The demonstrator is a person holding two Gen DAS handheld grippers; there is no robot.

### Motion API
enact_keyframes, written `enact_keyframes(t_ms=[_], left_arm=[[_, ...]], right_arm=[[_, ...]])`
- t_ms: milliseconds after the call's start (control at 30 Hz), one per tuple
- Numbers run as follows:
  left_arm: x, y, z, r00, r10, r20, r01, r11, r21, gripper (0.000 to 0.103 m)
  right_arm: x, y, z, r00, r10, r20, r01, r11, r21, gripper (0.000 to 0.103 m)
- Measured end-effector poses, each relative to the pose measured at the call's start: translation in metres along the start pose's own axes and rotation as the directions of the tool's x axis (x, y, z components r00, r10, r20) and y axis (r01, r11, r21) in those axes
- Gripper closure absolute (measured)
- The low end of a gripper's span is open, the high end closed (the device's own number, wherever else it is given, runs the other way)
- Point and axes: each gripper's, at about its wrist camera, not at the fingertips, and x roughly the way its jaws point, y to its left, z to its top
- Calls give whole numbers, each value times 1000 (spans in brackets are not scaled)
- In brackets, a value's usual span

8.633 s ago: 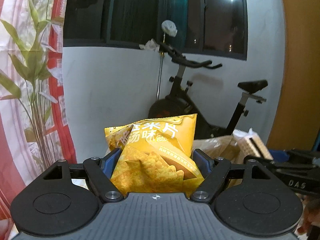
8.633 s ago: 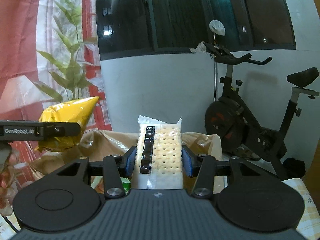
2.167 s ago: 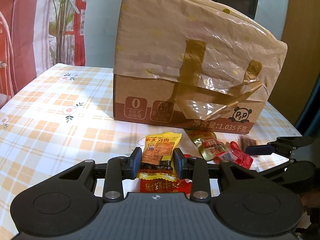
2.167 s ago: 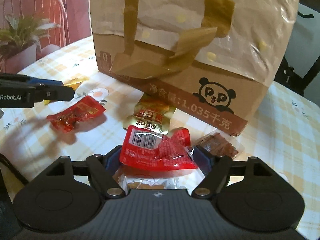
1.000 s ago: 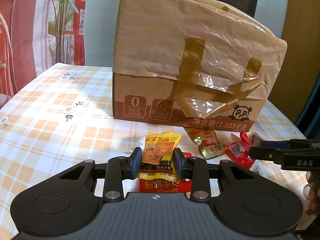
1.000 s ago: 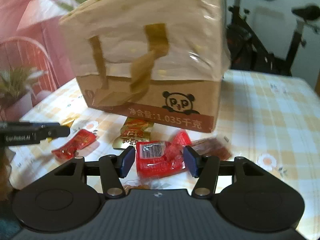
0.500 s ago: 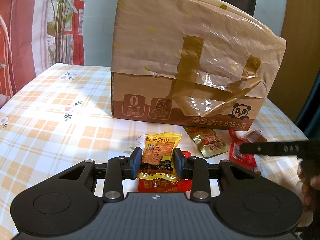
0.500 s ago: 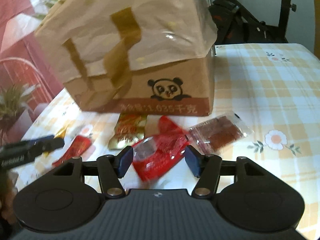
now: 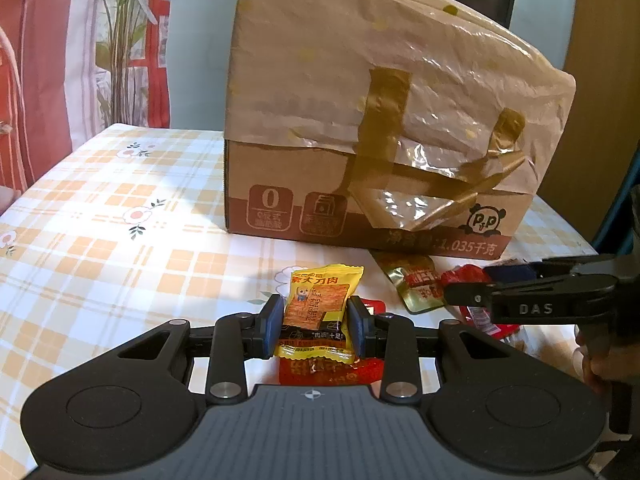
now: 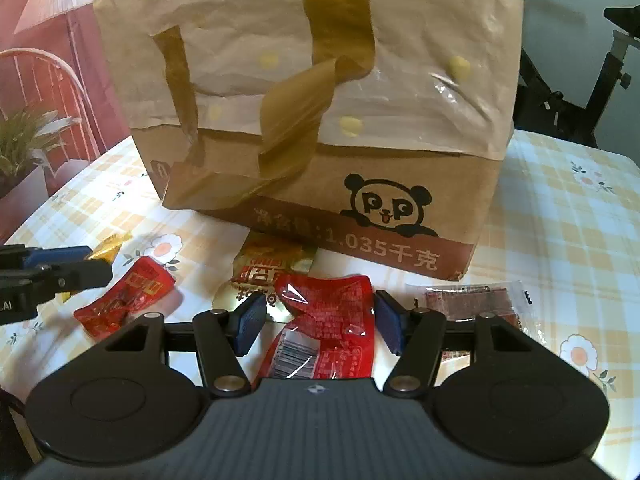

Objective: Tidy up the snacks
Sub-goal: 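Adjust the right gripper's hold on the red barcode packet and lift it, then lift the yellow and red packets and carry both over the box opening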

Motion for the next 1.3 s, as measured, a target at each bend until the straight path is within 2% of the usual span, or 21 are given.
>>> enact_keyframes(t_ms=[133, 233, 467, 700, 833, 1000, 1167, 1300], left_arm=[[-2, 0, 0, 1000, 0, 10, 0, 1000, 1, 67], [-4, 0, 1, 1000, 4, 13, -4, 1000, 0, 67], [-12, -8, 5, 999, 4, 37, -5, 999, 34, 67], [-37, -20, 26, 993, -1, 122, -9, 996, 86, 67], [-55, -29, 52, 981, -26, 190, 3, 993, 119, 67], [-70, -41, 98, 961, -84, 265, 48, 989, 140, 66], [-62, -51, 150, 944, -124, 307, 86, 987, 134, 66], [-42, -58, 183, 934, -137, 330, 103, 988, 116, 66]], right_arm=[[4, 8, 0, 999, -40, 0, 40, 995, -89, 52], [0, 7, -3, 1000, -18, 12, 19, 996, -92, 55], [-35, 0, -9, 995, 0, 103, 6, 999, -52, 55], [-75, -8, -2, 977, 6, 213, -4, 1000, -8, 55], [-101, -5, 15, 950, 36, 311, -24, 999, -40, 55], [-130, 3, 47, 899, 90, 428, -50, 993, -103, 55], [-140, 5, 90, 862, 121, 493, -59, 988, -140, 55], [-138, -2, 127, 829, 128, 544, -26, 981, -192, 55]])
